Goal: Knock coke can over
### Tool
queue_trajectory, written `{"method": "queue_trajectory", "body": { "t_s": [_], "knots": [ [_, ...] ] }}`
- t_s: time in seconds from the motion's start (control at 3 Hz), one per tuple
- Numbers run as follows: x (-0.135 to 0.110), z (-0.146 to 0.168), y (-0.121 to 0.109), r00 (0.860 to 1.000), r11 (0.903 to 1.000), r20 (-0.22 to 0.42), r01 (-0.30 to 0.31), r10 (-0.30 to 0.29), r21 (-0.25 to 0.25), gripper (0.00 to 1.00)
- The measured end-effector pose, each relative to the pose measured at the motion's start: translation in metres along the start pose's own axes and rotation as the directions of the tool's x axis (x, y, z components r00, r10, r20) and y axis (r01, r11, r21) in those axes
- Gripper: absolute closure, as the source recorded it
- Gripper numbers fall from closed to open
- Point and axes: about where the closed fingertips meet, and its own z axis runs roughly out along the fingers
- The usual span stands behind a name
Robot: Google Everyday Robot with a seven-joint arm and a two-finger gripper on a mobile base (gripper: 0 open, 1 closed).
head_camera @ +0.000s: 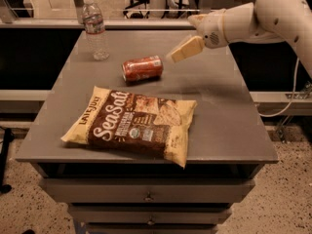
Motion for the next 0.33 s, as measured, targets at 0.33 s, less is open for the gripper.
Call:
{"method": "queue_trajectory", "body": {
  "t_s": [0.33],
  "knots": [
    [0.0128,-0.0383,-0.0343,0.998,0.9987,-0.054,0.021,-0.018,0.046,0.00]
  ]
}}
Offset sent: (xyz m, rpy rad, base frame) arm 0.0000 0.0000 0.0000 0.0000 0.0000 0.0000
